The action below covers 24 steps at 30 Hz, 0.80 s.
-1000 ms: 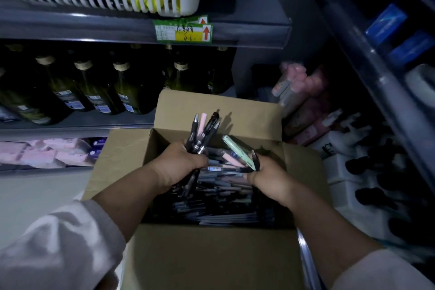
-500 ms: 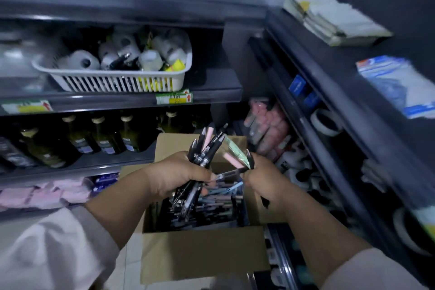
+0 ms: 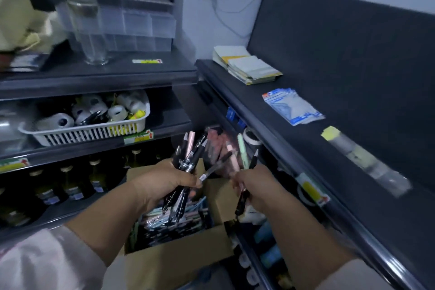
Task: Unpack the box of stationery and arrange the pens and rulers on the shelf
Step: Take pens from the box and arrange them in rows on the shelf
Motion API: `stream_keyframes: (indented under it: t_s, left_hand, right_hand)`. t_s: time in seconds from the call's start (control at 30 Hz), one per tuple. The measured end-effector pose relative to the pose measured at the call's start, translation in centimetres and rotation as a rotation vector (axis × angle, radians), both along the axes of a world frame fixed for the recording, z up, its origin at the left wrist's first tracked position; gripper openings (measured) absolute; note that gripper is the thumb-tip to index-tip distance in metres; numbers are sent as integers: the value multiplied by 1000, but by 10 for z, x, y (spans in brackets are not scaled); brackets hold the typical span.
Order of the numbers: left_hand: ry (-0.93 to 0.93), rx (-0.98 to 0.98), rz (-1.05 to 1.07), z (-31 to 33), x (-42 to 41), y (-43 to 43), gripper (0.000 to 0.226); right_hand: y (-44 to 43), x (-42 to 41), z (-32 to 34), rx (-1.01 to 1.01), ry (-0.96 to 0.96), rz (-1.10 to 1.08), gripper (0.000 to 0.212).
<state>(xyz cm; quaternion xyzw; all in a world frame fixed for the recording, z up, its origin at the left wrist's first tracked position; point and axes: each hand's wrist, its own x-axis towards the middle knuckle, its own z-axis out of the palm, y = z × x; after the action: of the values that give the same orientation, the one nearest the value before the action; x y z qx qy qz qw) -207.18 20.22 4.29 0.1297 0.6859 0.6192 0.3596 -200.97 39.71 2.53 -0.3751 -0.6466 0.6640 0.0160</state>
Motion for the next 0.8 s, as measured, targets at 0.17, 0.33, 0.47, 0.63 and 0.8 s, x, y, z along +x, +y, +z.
stream_keyframes:
  t_s: [0.17,0.33,0.47,0.63,0.8]
  left_hand:
    - [44,36,-29,29,30,24,22]
    - [205,-14,-149,55,76,62,24]
    - [296,-21,-297,70,134,103,30]
    - [405,-72,-524,82,231,152,21]
    - [445,-81,-710,89,347,196,21]
  right_hand:
    - [16,56,45,-191,105,-182,9]
    - [34,120,85,-275,298,-261,21]
    - [60,191,101,-229,341,-349,21]
    - [93,311,113,-161,365,-465,19]
    - [117,444,116,-99,356,-595,16]
